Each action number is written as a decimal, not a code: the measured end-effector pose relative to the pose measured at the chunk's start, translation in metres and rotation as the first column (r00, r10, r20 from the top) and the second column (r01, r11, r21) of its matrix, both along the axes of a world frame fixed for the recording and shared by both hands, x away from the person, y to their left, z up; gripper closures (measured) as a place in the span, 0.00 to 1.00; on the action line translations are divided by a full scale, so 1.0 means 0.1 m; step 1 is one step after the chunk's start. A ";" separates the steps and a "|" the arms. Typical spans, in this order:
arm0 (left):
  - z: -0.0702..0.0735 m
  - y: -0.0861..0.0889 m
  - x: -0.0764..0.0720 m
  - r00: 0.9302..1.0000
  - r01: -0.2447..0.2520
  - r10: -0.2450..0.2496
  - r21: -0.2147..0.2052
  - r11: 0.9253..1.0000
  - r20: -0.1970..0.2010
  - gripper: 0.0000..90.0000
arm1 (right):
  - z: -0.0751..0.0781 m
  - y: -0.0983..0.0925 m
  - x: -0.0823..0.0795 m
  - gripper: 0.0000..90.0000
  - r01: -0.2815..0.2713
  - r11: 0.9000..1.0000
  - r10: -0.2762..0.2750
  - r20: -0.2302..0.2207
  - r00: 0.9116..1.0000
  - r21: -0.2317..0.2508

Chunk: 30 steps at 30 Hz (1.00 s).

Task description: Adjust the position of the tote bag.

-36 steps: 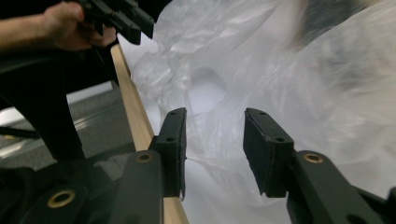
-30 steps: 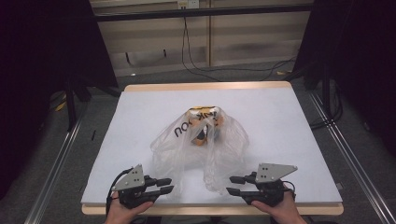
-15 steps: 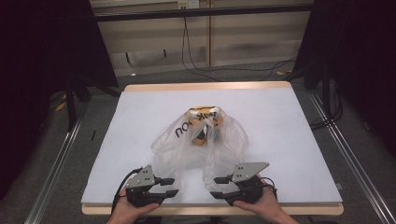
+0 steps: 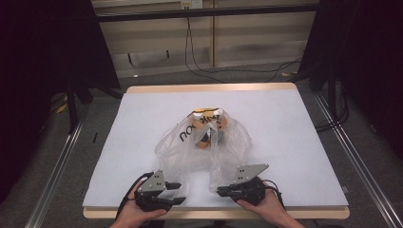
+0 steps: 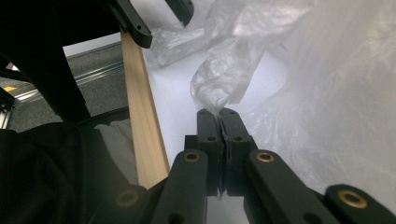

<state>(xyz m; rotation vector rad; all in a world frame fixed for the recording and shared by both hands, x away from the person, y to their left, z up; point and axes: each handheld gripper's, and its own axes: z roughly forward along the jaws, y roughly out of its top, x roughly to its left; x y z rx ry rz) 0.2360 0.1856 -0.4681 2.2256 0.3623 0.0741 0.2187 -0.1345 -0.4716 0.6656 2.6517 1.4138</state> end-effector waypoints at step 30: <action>0.07 0.07 0.00 0.998 0.056 -0.056 -0.075 0.996 -0.005 0.98 | 0.12 -0.13 0.01 1.00 0.020 0.998 -0.021 0.004 1.000 0.062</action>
